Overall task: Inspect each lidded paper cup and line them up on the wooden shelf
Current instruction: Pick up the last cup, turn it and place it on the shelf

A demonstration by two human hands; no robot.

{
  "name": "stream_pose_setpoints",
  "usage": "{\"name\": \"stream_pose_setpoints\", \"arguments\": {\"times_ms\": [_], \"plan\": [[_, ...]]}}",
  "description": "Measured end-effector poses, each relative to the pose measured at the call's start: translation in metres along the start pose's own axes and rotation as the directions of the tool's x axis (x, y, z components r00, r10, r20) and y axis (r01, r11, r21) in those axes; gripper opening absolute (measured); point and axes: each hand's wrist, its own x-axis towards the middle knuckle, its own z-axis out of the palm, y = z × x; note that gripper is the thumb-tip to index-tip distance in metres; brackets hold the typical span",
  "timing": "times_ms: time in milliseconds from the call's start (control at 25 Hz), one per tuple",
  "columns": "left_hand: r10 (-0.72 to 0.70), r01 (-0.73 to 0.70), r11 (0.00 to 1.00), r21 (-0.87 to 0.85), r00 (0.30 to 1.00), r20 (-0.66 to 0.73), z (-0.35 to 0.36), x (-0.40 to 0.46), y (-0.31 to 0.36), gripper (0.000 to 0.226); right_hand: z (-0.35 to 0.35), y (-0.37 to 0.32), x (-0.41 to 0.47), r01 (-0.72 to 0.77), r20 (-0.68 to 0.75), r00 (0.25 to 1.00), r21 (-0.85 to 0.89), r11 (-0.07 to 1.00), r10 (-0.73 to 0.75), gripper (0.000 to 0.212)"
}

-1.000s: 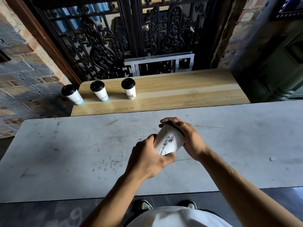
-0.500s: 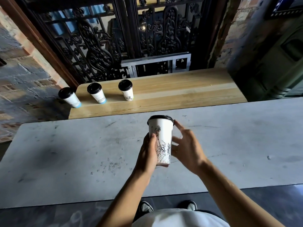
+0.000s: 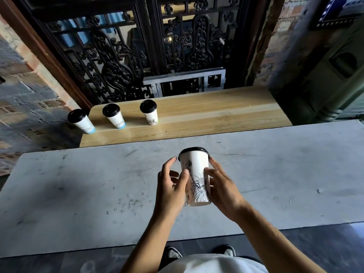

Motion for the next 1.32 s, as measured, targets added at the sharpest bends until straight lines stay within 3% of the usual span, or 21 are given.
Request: {"name": "stream_pose_setpoints", "arguments": {"times_ms": [120, 200, 320, 600, 800, 960, 1080, 1200, 1320], "plan": [[0.275, -0.271, 0.96, 0.065, 0.96, -0.053, -0.009, -0.003, 0.006, 0.032, 0.002, -0.001, -0.001, -0.033, -0.019, 0.999, -0.047, 0.998, 0.033, 0.053], [0.321, -0.315, 0.945, 0.087, 0.945, -0.058, -0.01, 0.0, 0.004, 0.034, 0.005, -0.003, -0.002, -0.027, -0.008, 1.0, -0.076, 0.997, 0.026, 0.047], [0.299, -0.296, 0.953, 0.057, 0.952, -0.061, -0.01, 0.002, 0.004, 0.036, 0.008, -0.004, -0.003, -0.006, -0.013, 1.0, -0.077, 0.997, 0.005, 0.038], [0.178, -0.181, 0.981, -0.074, 0.983, -0.045, -0.016, 0.005, 0.005, 0.017, 0.006, -0.008, -0.002, 0.054, -0.025, 0.998, -0.098, 0.994, -0.056, 0.053], [0.129, -0.133, 0.983, -0.128, 0.991, -0.034, -0.016, 0.008, 0.008, 0.014, 0.007, -0.012, 0.001, 0.04, -0.084, 0.995, -0.06, 0.997, -0.045, 0.044], [0.163, -0.162, 0.981, -0.109, 0.987, 0.0, -0.02, 0.013, 0.003, 0.014, 0.007, -0.015, -0.002, 0.106, -0.022, 0.994, -0.105, 0.989, -0.109, 0.027], [0.238, -0.236, 0.968, -0.08, 0.971, 0.014, -0.023, 0.014, 0.001, 0.021, 0.006, -0.016, -0.002, 0.131, 0.013, 0.991, -0.141, 0.981, -0.13, 0.031], [0.296, -0.295, 0.954, -0.054, 0.955, 0.019, -0.023, 0.014, 0.002, 0.031, 0.005, -0.013, 0.003, 0.109, -0.046, 0.992, -0.094, 0.99, -0.113, 0.029], [0.265, -0.266, 0.963, -0.053, 0.964, -0.018, -0.021, 0.015, 0.003, 0.034, 0.0, -0.013, 0.008, 0.079, -0.093, 0.993, 0.013, 0.997, -0.077, 0.031]]}}
